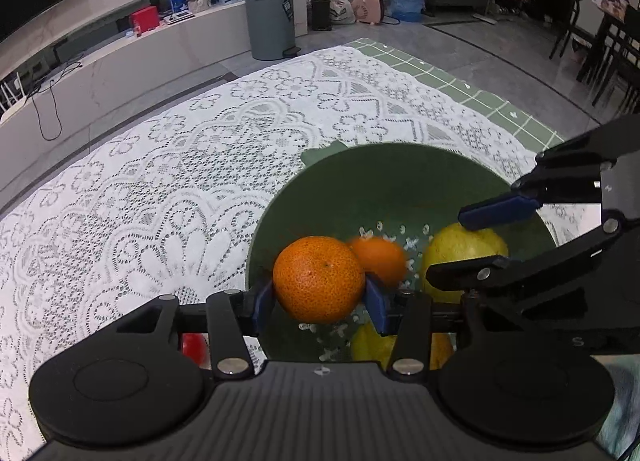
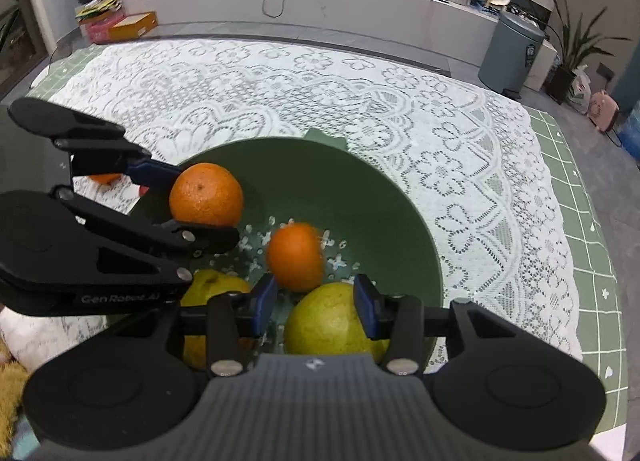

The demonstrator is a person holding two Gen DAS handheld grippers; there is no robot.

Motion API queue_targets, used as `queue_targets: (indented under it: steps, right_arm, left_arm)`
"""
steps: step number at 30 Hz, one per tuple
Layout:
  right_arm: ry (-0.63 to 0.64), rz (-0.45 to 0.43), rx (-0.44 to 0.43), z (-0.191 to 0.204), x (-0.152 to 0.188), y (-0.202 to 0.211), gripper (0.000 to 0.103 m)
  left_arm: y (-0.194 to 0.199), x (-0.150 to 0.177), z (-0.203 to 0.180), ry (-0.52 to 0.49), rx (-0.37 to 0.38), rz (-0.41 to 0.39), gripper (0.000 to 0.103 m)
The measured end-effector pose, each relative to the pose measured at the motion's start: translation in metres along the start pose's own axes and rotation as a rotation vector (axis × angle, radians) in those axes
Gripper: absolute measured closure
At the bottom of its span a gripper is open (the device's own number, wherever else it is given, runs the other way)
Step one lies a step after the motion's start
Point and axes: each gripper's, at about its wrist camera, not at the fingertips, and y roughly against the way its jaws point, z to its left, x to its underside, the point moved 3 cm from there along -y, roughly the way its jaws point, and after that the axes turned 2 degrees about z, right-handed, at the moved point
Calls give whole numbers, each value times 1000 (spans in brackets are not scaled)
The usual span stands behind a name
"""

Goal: Organize fruits
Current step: 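Carry both oranges over the green colander and release them inside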

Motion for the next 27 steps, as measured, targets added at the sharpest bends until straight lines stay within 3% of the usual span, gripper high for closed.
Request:
queue_targets:
  steps: [6,17,27]
  right_arm:
    - [-6,17,-16,1,4,7,60]
    - [-85,-17,-26,1,6,32,35]
    - [-148,-84,-58,31,15,63,28]
  left_arm:
    - [6,5,-2,-7,9,7,44]
    - [45,9,1,24,-4,-50,41]
    - [89,33,13,97,-50,-98,39]
